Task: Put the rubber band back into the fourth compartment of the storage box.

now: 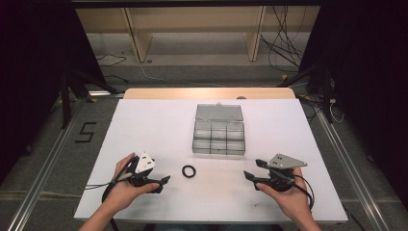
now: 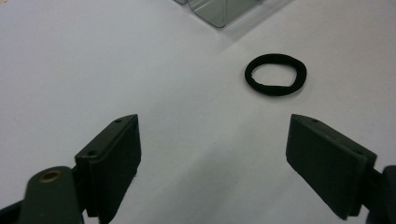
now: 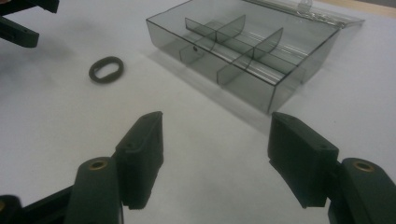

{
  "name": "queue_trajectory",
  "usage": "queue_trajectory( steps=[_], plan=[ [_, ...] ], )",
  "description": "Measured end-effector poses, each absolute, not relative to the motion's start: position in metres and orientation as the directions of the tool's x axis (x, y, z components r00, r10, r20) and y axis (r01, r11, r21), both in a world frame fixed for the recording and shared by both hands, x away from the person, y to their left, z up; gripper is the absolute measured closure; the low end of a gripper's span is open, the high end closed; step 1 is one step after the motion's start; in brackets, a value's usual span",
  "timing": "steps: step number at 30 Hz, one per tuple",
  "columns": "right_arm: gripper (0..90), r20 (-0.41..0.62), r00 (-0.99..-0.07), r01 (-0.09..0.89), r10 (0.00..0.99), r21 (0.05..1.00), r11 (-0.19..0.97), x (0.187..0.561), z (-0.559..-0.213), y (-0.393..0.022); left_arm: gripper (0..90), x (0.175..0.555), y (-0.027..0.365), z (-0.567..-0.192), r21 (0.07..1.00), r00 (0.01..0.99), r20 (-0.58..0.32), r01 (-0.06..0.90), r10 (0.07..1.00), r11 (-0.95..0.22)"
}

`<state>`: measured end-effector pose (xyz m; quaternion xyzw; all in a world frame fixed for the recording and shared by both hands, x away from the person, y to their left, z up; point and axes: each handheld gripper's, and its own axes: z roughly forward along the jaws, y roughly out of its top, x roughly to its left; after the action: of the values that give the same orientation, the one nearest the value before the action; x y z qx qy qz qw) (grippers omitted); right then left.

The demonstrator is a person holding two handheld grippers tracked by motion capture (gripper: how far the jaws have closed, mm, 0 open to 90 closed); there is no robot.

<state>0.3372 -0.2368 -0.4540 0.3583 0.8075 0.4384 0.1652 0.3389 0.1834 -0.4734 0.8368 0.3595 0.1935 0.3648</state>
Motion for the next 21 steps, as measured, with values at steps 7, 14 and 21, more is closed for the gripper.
queue_trajectory(
  steps=[7,14,21],
  plan=[
    [38.0,0.045,-0.718,0.412,0.694,0.831,0.373,0.346,-0.453,-0.212,17.9,0.338,0.183,-0.473,0.751,0.666,0.061,0.460,0.743,-0.474],
    [39.0,0.043,-0.729,0.408,0.683,0.829,0.383,0.351,-0.455,-0.194,18.1,0.338,0.182,-0.473,0.751,0.667,0.056,0.462,0.743,-0.471],
    [40.1,0.044,-0.733,0.412,0.679,0.823,0.391,0.359,-0.458,-0.173,18.3,0.339,0.182,-0.474,0.752,0.666,0.057,0.462,0.744,-0.470]
  ],
)
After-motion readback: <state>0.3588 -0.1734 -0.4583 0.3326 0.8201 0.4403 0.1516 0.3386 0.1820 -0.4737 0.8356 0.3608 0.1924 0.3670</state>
